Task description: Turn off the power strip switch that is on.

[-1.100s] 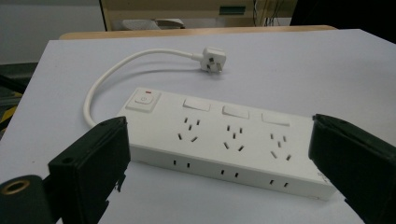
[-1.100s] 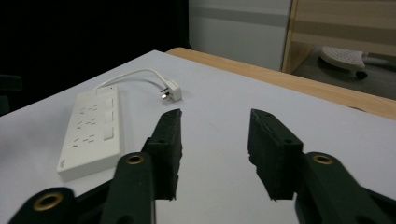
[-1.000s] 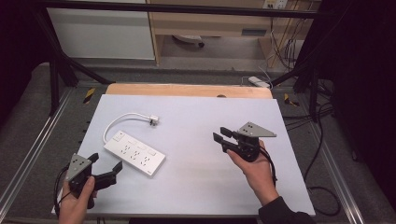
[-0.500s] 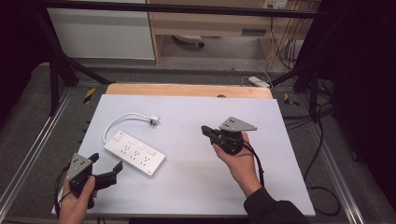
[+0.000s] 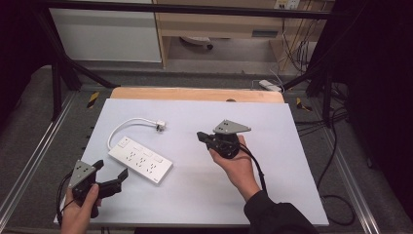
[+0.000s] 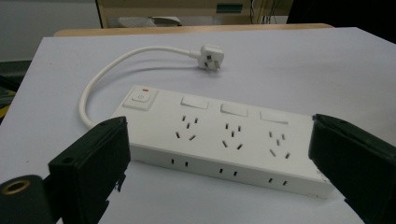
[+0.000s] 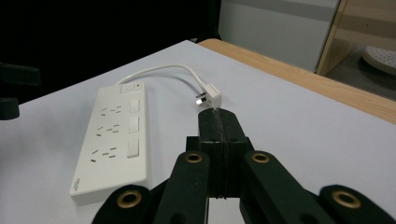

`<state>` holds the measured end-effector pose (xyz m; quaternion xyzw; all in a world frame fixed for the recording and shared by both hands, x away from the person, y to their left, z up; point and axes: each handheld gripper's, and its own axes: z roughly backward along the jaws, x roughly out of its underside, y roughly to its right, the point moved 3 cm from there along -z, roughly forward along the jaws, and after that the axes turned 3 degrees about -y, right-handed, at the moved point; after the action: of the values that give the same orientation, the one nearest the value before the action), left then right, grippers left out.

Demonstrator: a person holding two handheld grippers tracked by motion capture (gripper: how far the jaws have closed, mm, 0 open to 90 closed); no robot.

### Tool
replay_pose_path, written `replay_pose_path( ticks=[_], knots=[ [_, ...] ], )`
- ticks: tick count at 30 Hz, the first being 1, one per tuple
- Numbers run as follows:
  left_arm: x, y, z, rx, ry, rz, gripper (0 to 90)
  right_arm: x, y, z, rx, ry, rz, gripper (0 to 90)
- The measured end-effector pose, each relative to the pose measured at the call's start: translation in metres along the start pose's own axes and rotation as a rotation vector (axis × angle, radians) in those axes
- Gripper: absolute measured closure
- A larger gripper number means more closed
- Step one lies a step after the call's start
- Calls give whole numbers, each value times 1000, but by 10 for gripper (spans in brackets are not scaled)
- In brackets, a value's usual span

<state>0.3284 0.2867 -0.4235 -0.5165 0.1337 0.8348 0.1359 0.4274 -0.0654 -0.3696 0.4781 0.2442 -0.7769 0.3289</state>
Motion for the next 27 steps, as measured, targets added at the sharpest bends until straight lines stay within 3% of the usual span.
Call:
replay_pose_path(
  ticks=[10, 27],
  knots=[
    [1, 0, -1, -3, -4, -6, 53, -1, -10, -25, -28, -32, 4, 900],
    [2, -2, -2, -11, -15, -13, 53, 3, -20, -53, -48, -72, -5, 900]
  ],
)
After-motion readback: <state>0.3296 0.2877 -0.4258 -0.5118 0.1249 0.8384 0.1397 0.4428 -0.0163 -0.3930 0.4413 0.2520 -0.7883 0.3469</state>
